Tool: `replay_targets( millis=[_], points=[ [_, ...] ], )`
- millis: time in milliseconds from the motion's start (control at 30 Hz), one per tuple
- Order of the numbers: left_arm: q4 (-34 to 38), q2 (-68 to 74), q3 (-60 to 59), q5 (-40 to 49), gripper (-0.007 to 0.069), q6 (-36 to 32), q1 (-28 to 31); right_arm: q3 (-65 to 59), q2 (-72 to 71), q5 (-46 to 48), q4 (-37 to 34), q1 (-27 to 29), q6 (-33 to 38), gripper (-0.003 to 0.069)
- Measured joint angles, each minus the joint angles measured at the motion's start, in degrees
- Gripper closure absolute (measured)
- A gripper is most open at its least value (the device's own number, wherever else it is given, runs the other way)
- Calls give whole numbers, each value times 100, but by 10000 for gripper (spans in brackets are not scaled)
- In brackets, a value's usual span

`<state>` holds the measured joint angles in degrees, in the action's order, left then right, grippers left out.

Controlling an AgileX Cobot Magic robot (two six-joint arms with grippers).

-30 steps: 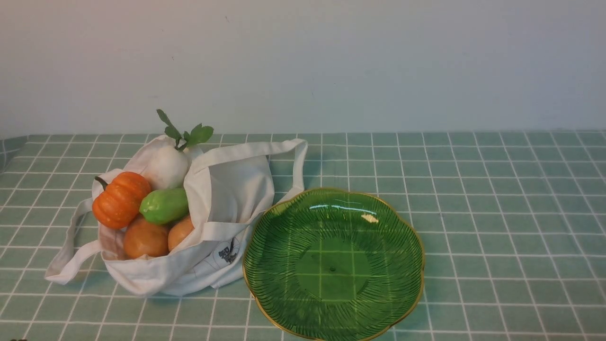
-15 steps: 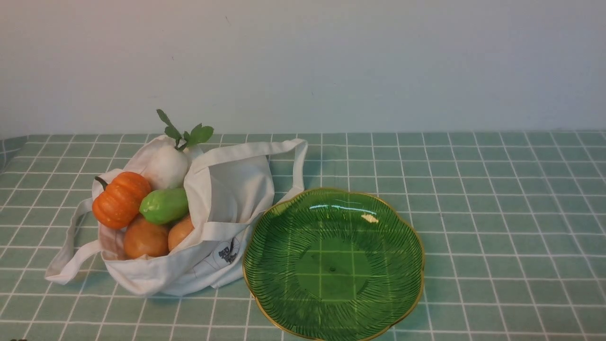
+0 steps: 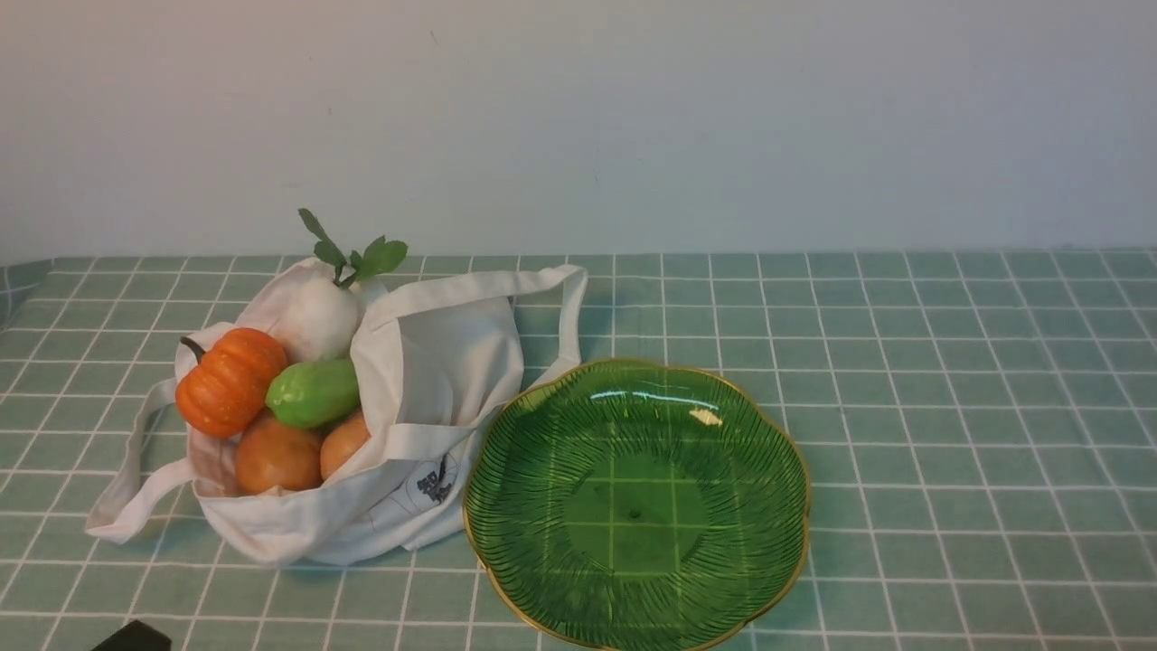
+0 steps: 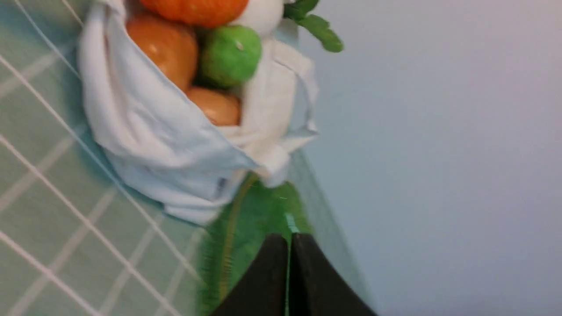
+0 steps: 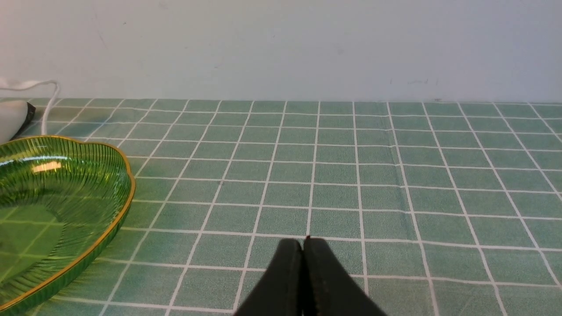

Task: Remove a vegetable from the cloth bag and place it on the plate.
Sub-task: Use the left arm to grab a chayote from the bag

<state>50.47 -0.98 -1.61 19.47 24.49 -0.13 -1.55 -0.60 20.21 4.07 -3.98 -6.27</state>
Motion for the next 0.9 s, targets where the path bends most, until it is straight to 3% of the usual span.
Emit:
replay_targets(
  millis=[67, 267, 433, 533, 567, 633, 800, 900],
  points=[
    [576, 0, 0, -198, 629, -17, 0, 0, 0, 0, 0, 0, 0, 675],
    [863, 0, -5, -645, 629, -307, 0, 0, 0, 0, 0, 0, 0, 675],
    [819, 60, 816, -292, 629, -1315, 0, 0, 0, 0, 0, 0, 0, 675],
    [561, 514, 1590, -113, 629, -2041, 0, 0, 0, 0, 0, 0, 0, 675],
    [304, 1023, 2186, 231, 629, -2572, 0, 0, 0, 0, 0, 0, 0, 675],
    [-66, 1823, 2776, 876, 629, -2964, 0, 0, 0, 0, 0, 0, 0, 675],
    [-1373, 3885, 4084, 3055, 629, -3276, 0, 0, 0, 0, 0, 0, 0, 675],
    [-2176, 5162, 4749, 3658, 629, -3302, 0, 0, 0, 0, 0, 0, 0, 675]
  ],
)
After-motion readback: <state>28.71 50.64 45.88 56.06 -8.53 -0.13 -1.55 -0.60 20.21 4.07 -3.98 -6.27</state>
